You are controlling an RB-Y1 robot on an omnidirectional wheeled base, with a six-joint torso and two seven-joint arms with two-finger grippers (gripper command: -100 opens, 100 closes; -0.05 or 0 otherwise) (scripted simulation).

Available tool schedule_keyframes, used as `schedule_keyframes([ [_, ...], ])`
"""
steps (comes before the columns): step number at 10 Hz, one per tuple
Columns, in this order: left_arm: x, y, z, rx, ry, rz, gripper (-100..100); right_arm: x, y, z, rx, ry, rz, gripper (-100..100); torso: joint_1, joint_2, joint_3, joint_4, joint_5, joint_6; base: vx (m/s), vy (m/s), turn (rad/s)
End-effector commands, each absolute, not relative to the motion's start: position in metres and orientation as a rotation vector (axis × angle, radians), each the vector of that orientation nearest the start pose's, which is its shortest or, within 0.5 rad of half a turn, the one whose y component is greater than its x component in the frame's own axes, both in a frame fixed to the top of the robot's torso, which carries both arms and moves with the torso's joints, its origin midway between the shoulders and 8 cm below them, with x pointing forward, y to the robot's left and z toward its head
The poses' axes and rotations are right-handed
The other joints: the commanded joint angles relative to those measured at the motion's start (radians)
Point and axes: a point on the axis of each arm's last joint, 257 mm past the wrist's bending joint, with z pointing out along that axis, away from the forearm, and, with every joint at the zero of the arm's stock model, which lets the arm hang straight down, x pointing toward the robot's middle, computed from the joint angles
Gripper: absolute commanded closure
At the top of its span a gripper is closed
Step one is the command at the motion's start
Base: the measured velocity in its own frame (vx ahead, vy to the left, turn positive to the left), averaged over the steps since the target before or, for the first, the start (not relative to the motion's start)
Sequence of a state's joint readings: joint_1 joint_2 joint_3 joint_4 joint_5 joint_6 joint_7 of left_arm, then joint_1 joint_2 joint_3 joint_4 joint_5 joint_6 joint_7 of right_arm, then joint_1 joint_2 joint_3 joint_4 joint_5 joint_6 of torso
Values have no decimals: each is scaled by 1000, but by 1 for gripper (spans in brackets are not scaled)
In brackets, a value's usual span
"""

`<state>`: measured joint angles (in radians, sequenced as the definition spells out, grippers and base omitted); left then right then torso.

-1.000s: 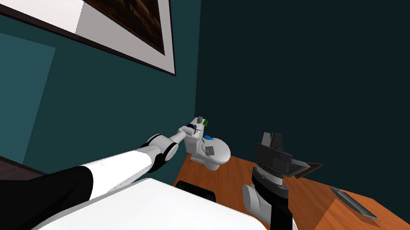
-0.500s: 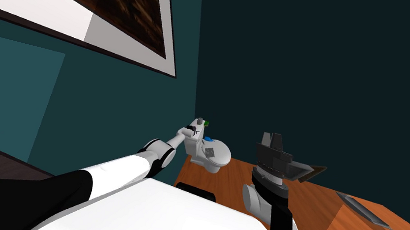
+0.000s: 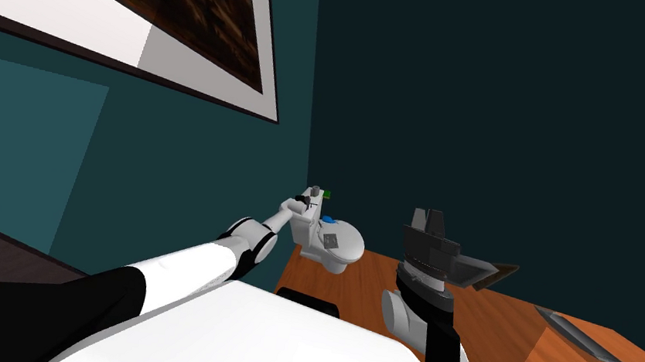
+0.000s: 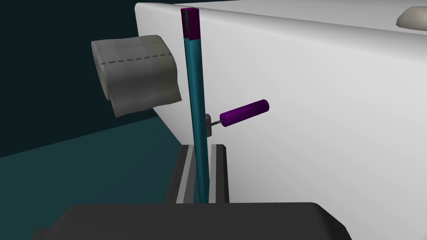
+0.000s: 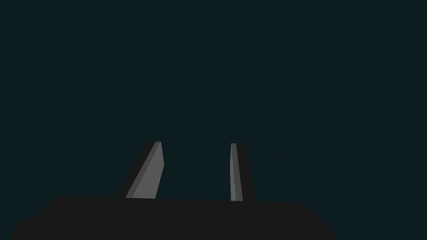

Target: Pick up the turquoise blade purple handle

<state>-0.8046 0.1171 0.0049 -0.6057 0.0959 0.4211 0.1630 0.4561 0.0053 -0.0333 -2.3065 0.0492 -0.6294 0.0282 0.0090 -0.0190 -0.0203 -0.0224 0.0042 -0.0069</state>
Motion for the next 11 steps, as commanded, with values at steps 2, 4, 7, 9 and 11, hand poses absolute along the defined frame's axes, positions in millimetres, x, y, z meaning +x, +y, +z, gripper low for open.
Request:
schedule_keyframes([
  [2,643,181,-358,-1690,1739,-846,100,315,-271,72,458,506,1268,0,0,-2,-1,-1,0,0,55,-3,36],
  [4,641,182,-356,-1687,1727,-862,100,315,-271,72,458,506,1268,0,0,1,-1,-2,1,1,5,-2,0],
  [7,654,175,-330,-1645,1697,-915,100,315,-271,72,458,506,1268,0,0,1,0,-1,1,1,-7,0,1],
  [9,639,169,-341,-1645,1734,-886,100,315,-271,72,458,506,1268,0,0,1,0,-2,1,0,30,-2,54],
  [11,627,176,-361,-1676,1750,-853,100,315,-271,72,458,506,1268,0,1,-4,-4,-5,2,-1,52,-5,32],
])
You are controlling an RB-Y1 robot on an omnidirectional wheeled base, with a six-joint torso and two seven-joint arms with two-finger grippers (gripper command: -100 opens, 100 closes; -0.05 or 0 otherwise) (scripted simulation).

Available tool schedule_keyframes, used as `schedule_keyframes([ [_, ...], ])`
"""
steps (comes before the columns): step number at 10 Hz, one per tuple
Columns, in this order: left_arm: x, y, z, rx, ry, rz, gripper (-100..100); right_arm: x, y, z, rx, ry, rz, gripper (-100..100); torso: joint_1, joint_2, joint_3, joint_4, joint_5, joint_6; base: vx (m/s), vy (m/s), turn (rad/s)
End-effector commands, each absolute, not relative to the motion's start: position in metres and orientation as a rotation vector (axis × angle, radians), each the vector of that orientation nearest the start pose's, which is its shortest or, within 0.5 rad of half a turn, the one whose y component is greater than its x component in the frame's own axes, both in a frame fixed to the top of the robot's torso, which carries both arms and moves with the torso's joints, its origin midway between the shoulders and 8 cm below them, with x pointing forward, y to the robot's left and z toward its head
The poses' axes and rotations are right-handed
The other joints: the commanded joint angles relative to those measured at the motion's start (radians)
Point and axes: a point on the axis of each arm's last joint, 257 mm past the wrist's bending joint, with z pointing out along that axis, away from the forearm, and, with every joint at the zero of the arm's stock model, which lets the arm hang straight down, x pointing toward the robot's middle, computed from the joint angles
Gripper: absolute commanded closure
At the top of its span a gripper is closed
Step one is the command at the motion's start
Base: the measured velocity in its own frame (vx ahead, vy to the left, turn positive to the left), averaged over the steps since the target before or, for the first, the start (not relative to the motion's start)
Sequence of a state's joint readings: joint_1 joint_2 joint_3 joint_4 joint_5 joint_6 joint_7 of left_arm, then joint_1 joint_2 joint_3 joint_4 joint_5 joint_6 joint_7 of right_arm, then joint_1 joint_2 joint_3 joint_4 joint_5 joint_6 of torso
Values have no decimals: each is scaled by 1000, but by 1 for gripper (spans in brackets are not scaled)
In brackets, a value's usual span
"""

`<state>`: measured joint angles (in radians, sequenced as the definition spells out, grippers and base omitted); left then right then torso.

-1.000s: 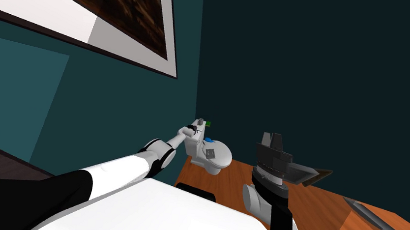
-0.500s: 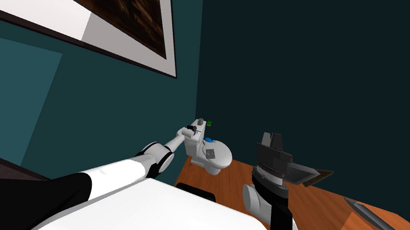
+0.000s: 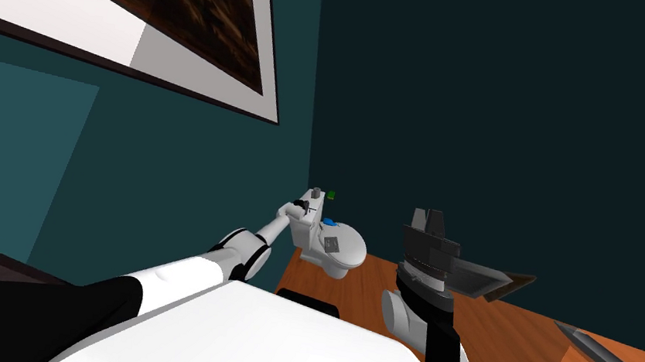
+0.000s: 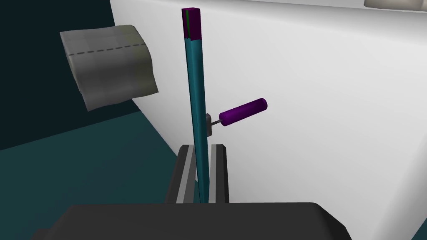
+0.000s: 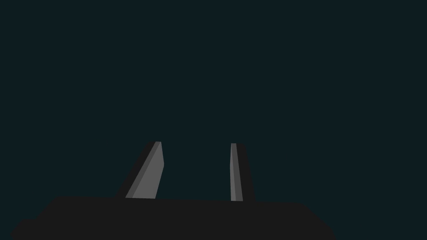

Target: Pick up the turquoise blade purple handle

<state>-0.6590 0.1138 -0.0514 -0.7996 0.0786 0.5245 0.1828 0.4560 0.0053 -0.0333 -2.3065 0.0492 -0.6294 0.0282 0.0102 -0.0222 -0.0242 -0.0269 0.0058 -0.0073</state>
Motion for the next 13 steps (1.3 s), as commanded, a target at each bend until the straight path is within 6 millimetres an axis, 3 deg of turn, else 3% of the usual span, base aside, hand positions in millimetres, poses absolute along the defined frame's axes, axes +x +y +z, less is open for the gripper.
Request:
schedule_keyframes([
  [1,632,173,-352,-1662,1738,-874,100,315,-271,72,458,506,1268,0,0,0,0,0,0,0,11,4,-9],
  [4,645,165,-320,-1611,1702,-939,100,315,-271,72,458,506,1268,0,-1,4,3,3,0,1,0,0,0],
  [5,622,162,-346,-1637,1757,-881,100,315,-271,72,458,506,1268,0,-1,4,4,3,-1,1,68,-15,88],
  [6,621,162,-343,-1633,1746,-897,100,315,-271,72,458,506,1268,0,-2,1,1,1,-1,0,72,-14,78],
  [8,630,156,-318,-1594,1718,-947,100,315,-271,72,458,506,1268,0,-1,1,1,1,-1,1,16,6,-4],
  [9,607,152,-346,-1623,1777,-886,100,315,-271,72,458,506,1268,0,-1,2,2,2,-1,1,59,10,94],
  [10,603,153,-345,-1625,1769,-897,100,315,-271,72,458,506,1268,0,0,1,1,0,-1,0,70,-9,63],
  [12,611,146,-321,-1588,1739,-949,100,315,-271,72,458,506,1268,0,-1,1,1,1,-1,1,15,-4,6],
  [13,586,142,-347,-1620,1796,-892,100,315,-271,72,458,506,1268,0,-2,3,2,2,-1,2,50,-5,106],
])
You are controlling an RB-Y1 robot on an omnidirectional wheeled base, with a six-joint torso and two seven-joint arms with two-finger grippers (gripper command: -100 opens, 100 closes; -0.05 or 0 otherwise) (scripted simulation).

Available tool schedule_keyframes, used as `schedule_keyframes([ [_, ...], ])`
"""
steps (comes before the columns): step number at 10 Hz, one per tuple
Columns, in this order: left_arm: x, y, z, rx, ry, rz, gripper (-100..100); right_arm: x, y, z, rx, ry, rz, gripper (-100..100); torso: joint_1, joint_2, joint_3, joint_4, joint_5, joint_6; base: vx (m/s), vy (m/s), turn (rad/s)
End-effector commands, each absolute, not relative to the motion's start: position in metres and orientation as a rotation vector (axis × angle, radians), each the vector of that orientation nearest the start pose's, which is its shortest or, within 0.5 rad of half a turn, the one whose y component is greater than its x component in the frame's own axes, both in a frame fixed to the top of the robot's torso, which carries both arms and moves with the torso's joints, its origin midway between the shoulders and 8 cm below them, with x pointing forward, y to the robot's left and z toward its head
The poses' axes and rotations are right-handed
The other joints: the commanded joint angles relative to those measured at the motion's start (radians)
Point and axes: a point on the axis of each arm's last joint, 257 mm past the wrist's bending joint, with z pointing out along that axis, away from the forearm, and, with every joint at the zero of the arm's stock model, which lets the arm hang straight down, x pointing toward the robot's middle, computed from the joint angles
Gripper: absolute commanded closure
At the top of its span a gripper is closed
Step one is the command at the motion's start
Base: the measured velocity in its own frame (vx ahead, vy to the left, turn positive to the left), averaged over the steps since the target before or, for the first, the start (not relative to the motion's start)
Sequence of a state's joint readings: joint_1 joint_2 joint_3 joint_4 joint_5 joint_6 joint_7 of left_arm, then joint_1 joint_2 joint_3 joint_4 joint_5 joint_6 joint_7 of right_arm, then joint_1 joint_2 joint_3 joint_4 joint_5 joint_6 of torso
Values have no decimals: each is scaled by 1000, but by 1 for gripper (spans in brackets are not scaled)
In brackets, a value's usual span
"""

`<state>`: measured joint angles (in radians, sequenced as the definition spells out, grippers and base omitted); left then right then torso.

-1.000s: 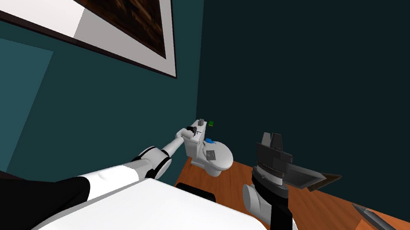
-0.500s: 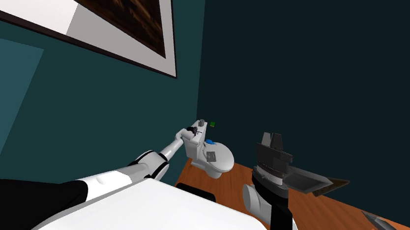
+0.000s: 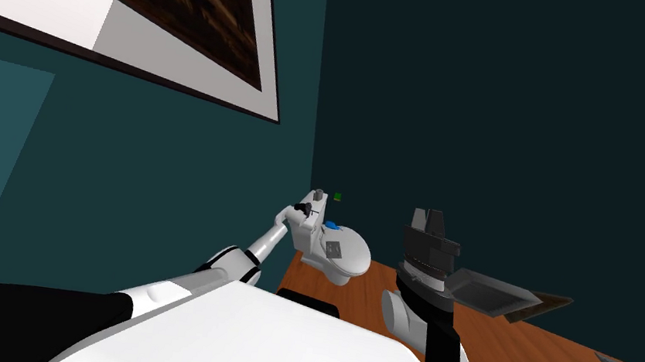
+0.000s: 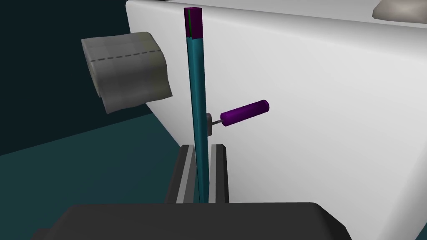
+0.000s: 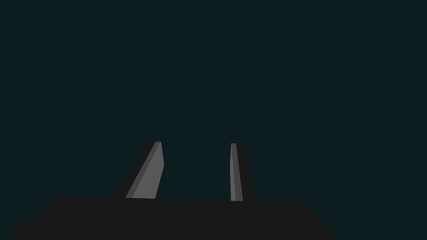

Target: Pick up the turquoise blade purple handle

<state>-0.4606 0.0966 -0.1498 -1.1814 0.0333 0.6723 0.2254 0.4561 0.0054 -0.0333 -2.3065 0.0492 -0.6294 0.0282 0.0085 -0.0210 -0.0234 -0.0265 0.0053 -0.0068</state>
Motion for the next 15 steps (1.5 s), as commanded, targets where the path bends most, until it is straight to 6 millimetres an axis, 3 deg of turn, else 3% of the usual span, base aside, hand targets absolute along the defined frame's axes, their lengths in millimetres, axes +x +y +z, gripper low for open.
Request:
schedule_keyframes([
  [1,584,142,-347,-1621,1790,-900,100,315,-271,72,458,506,1268,0,0,0,0,0,0,0,67,-6,53],
  [4,592,134,-315,-1575,1752,-969,100,315,-271,72,458,506,1268,0,1,1,1,1,0,1,15,-1,-4],
  [5,567,128,-338,-1607,1805,-919,100,315,-271,72,458,506,1268,0,1,2,2,2,0,1,49,-7,86],
  [8,571,122,-311,-1570,1766,-985,100,315,-271,72,458,506,1268,0,1,-1,0,1,0,0,38,-5,27],
  [9,546,116,-334,-1604,1821,-935,100,315,-271,72,458,506,1268,0,1,1,1,1,0,1,59,1,93],
  [10,541,116,-331,-1606,1810,-951,100,315,-271,72,458,506,1268,0,1,-1,0,0,0,0,61,-3,69],
  [12,547,110,-306,-1571,1780,-1004,100,315,-271,72,458,506,1268,0,1,-1,0,1,0,0,18,-5,-2],
  [13,520,104,-330,-1613,1835,-953,100,315,-271,72,458,506,1268,0,0,1,1,2,0,1,63,-24,88],
  [15,519,103,-316,-1600,1812,-989,100,315,-271,72,458,506,1268,0,0,-2,-1,0,0,0,49,-7,39],
])
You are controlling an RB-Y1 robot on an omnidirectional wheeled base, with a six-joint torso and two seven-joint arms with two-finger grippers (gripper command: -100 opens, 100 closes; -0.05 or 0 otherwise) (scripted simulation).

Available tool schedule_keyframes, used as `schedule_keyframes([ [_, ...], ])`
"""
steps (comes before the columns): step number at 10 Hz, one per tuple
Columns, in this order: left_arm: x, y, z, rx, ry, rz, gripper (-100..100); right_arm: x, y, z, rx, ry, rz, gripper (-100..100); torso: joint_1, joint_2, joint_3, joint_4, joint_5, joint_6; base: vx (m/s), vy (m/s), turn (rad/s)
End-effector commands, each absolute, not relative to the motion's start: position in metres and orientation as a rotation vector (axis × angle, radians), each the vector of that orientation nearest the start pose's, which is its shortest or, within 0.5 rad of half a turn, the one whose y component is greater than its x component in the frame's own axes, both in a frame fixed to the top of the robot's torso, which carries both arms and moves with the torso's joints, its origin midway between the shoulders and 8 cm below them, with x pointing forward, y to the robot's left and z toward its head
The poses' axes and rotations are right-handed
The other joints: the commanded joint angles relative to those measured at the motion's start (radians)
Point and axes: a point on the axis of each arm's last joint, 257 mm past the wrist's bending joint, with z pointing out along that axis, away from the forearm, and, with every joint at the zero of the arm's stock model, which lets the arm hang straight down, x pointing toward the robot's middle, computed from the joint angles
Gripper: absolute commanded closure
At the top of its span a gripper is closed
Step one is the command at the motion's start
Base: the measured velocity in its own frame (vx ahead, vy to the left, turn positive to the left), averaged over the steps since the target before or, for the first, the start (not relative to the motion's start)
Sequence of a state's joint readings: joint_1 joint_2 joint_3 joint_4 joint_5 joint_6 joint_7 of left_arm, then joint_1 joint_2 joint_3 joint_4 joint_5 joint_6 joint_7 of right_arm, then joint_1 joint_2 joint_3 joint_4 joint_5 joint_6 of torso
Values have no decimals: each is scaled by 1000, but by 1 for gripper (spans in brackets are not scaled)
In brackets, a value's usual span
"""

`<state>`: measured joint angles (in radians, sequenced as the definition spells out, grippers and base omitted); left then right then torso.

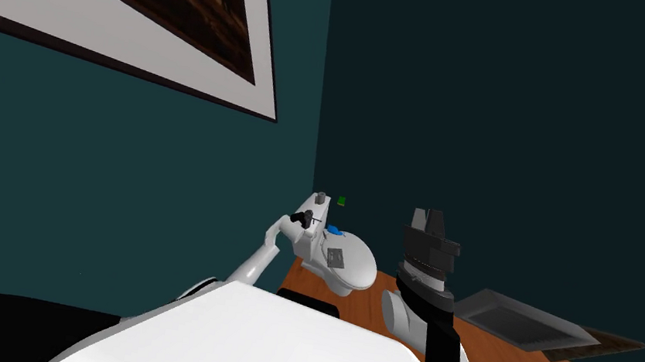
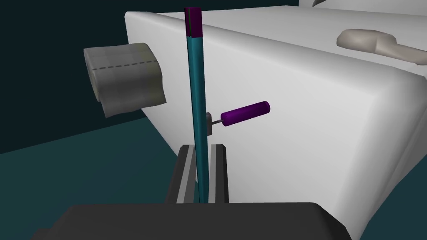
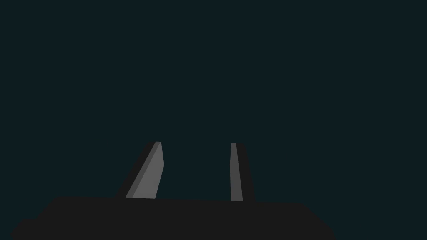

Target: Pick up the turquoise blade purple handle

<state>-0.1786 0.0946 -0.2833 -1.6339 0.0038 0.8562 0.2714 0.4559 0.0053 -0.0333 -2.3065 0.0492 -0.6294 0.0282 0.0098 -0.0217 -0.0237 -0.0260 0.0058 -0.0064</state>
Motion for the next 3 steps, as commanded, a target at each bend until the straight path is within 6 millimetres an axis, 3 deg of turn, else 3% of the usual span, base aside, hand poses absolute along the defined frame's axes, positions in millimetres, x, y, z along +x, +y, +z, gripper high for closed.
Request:
schedule_keyframes([
  [1,522,99,-302,-1580,1795,-1020,100,315,-271,72,458,506,1268,0,0,0,0,0,0,0,4,8,-12],
  [2,519,101,-311,-1593,1806,-999,100,315,-271,72,458,506,1268,0,0,2,1,1,0,0,0,0,0],
  [3,520,100,-308,-1589,1803,-1006,0,315,-271,72,458,506,1268,0,0,2,1,0,0,0,0,0,0],
])
